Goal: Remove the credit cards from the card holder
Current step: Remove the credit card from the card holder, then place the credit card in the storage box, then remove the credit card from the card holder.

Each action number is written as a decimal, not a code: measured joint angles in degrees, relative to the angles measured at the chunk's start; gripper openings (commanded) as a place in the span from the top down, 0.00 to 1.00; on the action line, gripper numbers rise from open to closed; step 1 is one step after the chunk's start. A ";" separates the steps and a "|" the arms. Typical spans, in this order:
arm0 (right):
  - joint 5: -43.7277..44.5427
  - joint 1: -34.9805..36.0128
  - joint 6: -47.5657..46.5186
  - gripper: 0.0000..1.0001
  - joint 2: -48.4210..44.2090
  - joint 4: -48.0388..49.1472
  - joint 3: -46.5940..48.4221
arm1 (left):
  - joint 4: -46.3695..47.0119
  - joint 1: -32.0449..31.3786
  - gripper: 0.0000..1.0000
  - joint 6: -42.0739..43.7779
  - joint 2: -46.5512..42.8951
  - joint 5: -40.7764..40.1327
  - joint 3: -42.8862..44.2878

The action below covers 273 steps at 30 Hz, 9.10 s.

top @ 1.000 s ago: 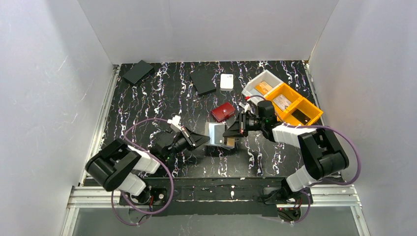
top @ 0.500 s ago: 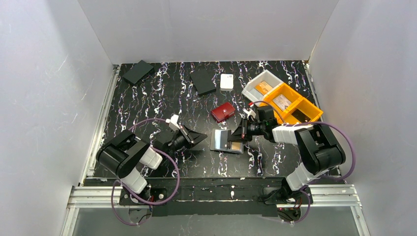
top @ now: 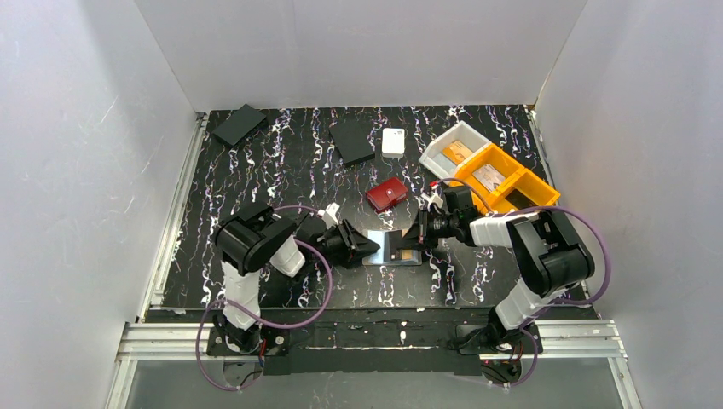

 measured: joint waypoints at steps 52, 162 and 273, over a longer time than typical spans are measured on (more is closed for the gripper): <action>8.39 -23.73 -66.96 0.99 -16.90 -59.80 43.94 | -62.68 -0.73 0.02 36.66 -59.90 -15.42 5.02; -8.15 -11.19 -54.01 0.47 -17.73 -44.64 19.01 | -74.80 -2.41 0.06 36.23 -49.93 -1.73 15.57; -1.31 -3.61 -0.88 0.99 -5.80 -0.54 -1.73 | -32.96 -7.80 0.42 11.06 -14.91 -7.05 8.37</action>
